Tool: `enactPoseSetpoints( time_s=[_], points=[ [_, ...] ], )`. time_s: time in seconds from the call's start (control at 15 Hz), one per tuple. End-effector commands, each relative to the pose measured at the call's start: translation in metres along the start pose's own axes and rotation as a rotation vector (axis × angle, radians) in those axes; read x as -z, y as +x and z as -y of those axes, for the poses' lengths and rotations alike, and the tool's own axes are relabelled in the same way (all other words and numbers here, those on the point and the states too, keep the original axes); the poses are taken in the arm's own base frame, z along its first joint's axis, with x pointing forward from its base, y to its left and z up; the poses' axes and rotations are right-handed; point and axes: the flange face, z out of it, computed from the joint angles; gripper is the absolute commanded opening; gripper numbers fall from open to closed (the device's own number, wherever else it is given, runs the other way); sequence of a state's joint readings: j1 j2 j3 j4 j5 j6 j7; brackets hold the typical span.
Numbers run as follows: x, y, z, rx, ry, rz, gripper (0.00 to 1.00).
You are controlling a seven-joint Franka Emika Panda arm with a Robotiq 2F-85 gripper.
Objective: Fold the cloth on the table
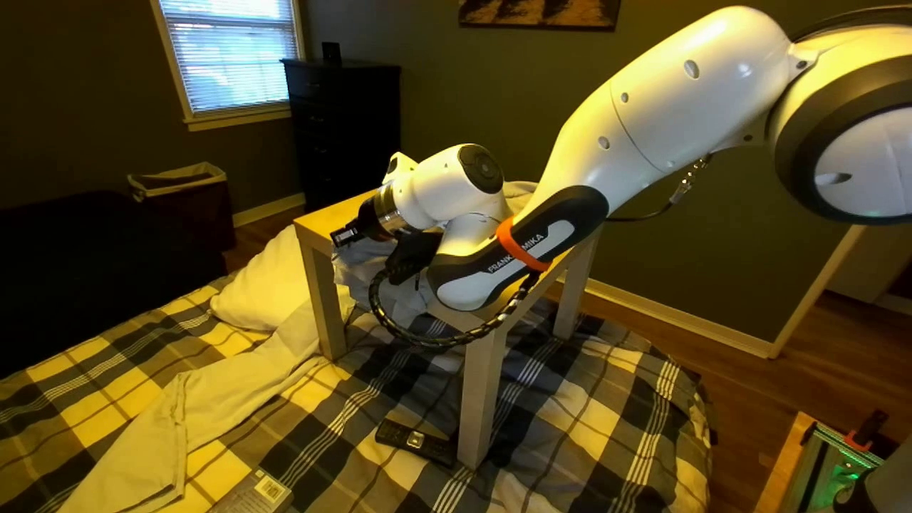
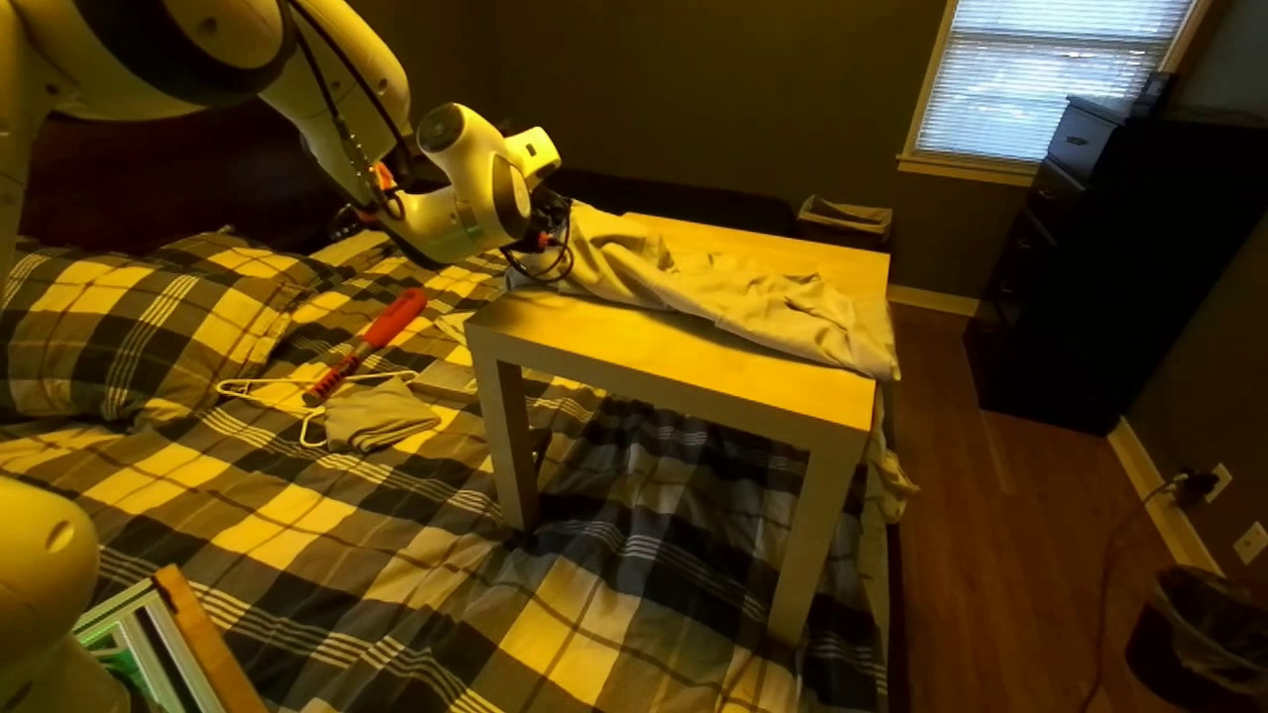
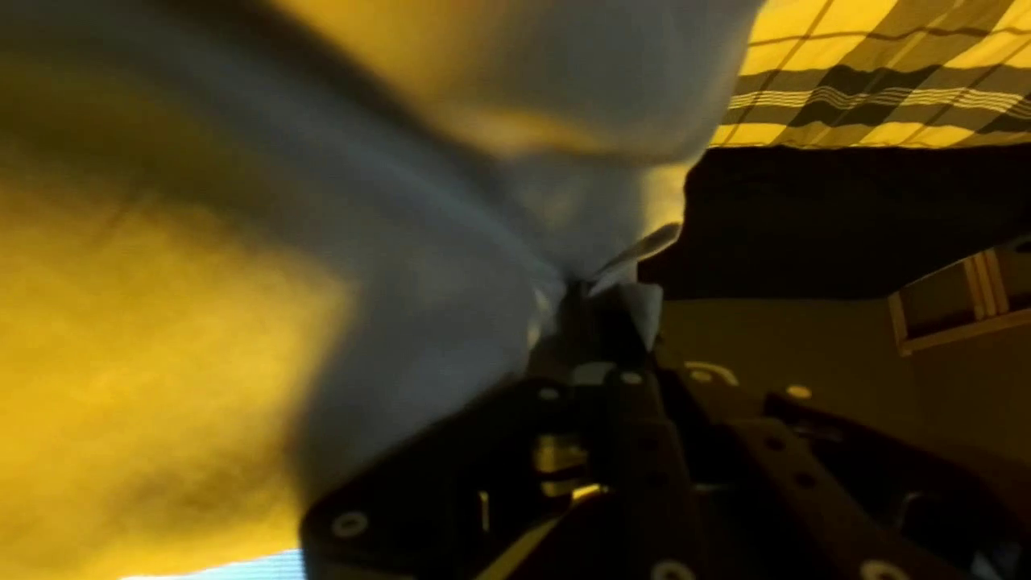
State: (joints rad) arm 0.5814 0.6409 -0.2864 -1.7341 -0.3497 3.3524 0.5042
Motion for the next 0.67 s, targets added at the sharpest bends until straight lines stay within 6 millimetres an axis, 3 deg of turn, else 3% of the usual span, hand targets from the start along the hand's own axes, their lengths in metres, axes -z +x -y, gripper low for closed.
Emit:
enactPoseSetpoints(
  time_s=[0.0, 0.07, 0.13, 0.27, 0.47, 0.6],
  points=[
    [-0.007, -0.003, 0.005, 0.014, -0.002, -0.002, 0.0],
    [-0.005, 0.002, 0.005, 0.006, -0.007, 0.007, 0.26],
    [-0.002, 0.008, 0.005, 0.004, -0.014, 0.009, 0.28],
    [0.015, 0.041, 0.002, -0.035, -0.059, 0.042, 0.4],
    [0.042, 0.106, -0.024, -0.1, -0.197, 0.08, 0.65],
    [0.055, 0.148, -0.052, -0.109, -0.311, 0.021, 0.78]
  ],
)
